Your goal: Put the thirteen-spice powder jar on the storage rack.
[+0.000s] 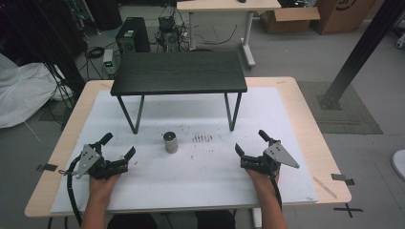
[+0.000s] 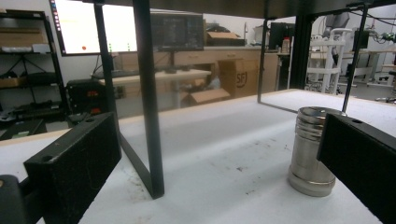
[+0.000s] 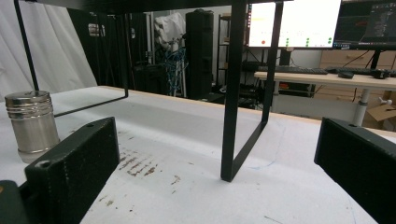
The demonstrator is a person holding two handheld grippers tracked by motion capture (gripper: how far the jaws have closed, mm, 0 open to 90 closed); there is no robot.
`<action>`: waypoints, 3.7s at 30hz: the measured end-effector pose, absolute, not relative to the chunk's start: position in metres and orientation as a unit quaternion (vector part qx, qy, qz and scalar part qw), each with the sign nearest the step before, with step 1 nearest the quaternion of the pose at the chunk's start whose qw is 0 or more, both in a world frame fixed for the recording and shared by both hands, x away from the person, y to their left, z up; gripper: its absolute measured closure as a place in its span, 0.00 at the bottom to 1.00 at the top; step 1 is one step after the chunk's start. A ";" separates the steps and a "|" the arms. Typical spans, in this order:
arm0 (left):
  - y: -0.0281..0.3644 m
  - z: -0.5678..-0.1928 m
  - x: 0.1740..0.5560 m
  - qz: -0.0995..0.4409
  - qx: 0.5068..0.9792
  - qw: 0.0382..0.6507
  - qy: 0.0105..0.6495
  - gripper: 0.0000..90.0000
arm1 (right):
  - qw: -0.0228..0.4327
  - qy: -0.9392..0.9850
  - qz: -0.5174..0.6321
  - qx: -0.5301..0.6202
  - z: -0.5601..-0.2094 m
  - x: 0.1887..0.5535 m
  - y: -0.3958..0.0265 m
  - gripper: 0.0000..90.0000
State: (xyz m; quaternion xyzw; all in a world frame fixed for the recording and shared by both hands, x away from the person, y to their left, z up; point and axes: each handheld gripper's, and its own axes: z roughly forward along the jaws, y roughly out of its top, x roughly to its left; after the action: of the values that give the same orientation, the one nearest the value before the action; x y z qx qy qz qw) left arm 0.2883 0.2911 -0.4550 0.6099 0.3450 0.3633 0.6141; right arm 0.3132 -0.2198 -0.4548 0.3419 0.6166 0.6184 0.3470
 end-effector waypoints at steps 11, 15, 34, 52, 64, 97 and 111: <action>0.291 -0.455 0.288 0.364 0.610 0.614 0.345 0.00 | 0.347 0.617 0.618 0.342 -0.455 0.313 -0.220 0.00; 0.291 -0.455 0.289 0.364 0.612 0.611 0.346 0.00 | 0.347 0.616 0.619 0.342 -0.455 0.313 -0.220 0.00; 0.295 -0.451 0.288 0.352 0.603 0.621 0.356 0.00 | 0.345 0.619 0.617 0.341 -0.454 0.314 -0.219 0.00; 0.278 -0.428 0.298 0.300 0.644 0.623 0.328 0.00 | 0.343 0.624 0.614 0.340 -0.454 0.314 -0.219 0.00; 0.253 -0.419 0.314 0.252 0.687 0.608 0.308 0.00 | 0.341 0.623 0.616 0.340 -0.454 0.314 -0.219 0.00; 0.191 -0.417 0.351 0.169 0.761 0.542 0.314 0.00 | 0.340 0.621 0.619 0.340 -0.454 0.315 -0.220 0.00; 0.178 -0.427 0.358 0.164 0.778 0.506 0.334 0.04 | 0.338 0.621 0.619 0.342 -0.454 0.315 -0.220 0.00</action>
State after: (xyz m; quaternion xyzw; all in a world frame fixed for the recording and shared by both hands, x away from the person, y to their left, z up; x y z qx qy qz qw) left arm 0.3581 0.1783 -0.4268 0.7783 0.3340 0.1636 0.5059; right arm 0.3149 -0.2201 -0.4543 0.3421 0.6211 0.6188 0.3381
